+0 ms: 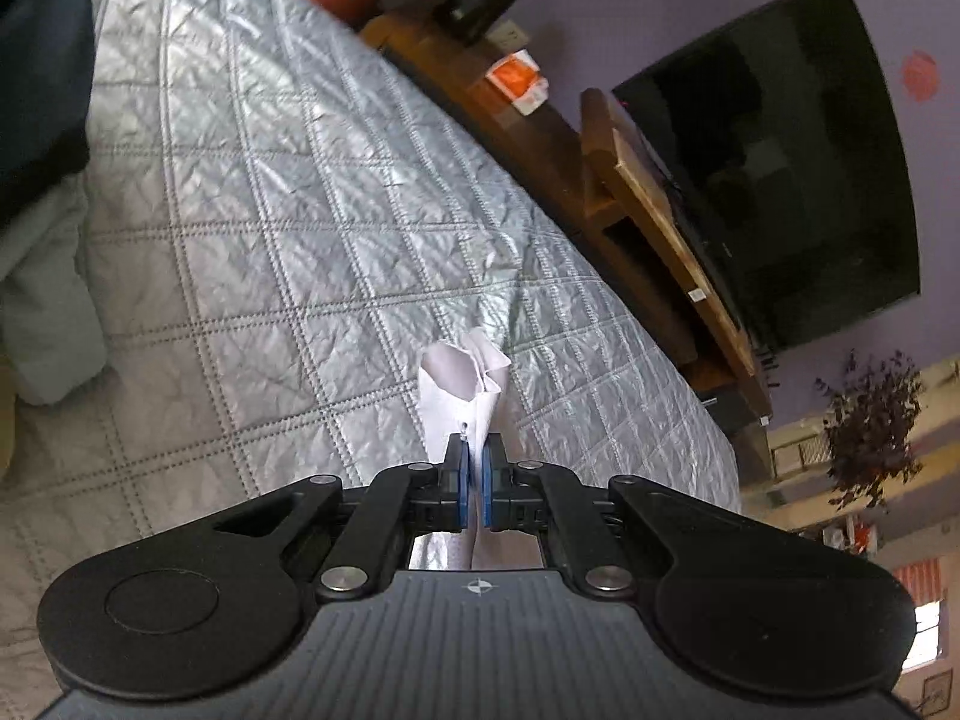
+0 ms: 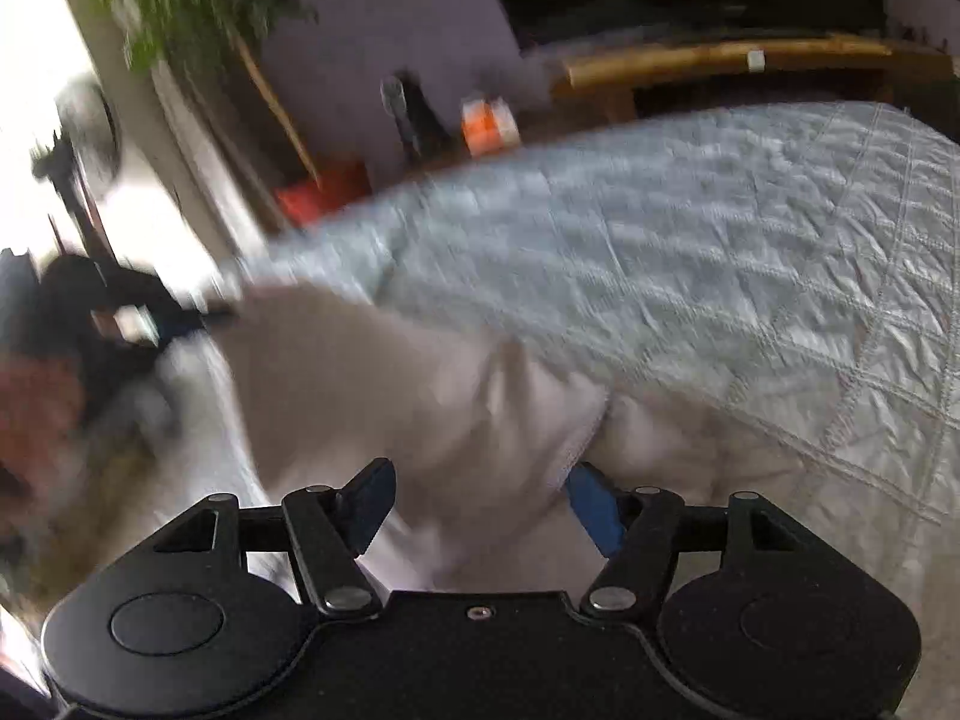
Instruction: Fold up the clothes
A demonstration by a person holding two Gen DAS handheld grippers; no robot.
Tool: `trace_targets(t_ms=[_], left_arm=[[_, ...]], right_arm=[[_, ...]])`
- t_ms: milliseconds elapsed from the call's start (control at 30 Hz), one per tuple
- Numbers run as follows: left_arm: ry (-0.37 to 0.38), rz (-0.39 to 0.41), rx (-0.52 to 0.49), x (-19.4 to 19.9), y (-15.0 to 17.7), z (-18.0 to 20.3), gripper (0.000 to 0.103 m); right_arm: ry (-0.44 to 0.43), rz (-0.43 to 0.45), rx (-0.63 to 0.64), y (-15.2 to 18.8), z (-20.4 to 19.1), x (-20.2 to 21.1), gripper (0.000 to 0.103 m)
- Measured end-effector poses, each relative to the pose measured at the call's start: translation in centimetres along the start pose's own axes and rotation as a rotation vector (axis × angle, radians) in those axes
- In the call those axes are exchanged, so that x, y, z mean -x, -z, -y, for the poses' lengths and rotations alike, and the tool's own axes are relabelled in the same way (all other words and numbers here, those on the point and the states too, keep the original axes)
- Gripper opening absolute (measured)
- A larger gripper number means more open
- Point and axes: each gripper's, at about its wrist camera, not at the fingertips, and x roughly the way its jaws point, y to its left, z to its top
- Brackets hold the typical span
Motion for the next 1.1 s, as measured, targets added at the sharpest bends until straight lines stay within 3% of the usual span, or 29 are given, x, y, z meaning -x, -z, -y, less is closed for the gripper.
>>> trace_targets(t_ms=[33, 167, 267, 400, 500, 600, 700, 767, 900, 1000, 1100], left_arm=[[-0.002, 0.003, -0.005, 0.3, 0.2, 0.1, 0.005], [-0.016, 0.010, -0.024, 1.1, 0.8, 0.0, 0.005], [-0.017, 0.013, -0.031, 1.1, 0.8, 0.2, 0.005], [-0.018, 0.014, -0.054, 1.1, 0.9, 0.6, 0.005], [-0.020, 0.014, -0.067, 1.1, 1.0, 0.8, 0.005], [-0.014, 0.034, -0.093, 1.7, 1.2, 1.5, 0.005], [-0.012, 0.068, -0.204, 2.6, 1.9, 3.6, 0.005], [-0.012, 0.091, -0.293, 3.1, 3.0, 5.4, 0.005], [-0.023, 0.121, -0.485, 3.2, 6.0, 9.2, 0.005], [-0.025, 0.130, -0.657, 3.0, 9.2, 12.2, 0.005], [-0.005, 0.122, -0.841, 2.2, 13.4, 14.8, 0.005]], right_arm=[[-0.009, 0.035, 0.006, -0.1, -0.3, 0.5, 0.066], [0.018, -0.004, 0.116, 0.1, -1.9, -0.3, 0.067], [-0.028, 0.081, 0.238, 0.3, -3.9, 0.7, 0.071], [-0.095, -0.140, 0.243, 1.1, -4.0, -2.8, 0.072], [-0.155, -0.179, 0.251, 1.6, -4.0, -2.9, 0.077], [-0.171, -0.137, 0.217, 1.0, -3.5, -2.1, 0.077], [-0.156, -0.031, 0.057, 0.0, -1.3, -0.5, 0.081], [-0.108, 0.013, -0.103, -0.2, 1.3, 0.1, 0.087], [-0.027, 0.065, -0.405, 0.3, 6.5, 0.8, 0.087], [-0.083, 0.078, -0.613, 1.8, 9.6, 0.7, 0.087], [-0.099, 0.090, -0.639, 2.0, 9.9, 0.6, 0.087]])
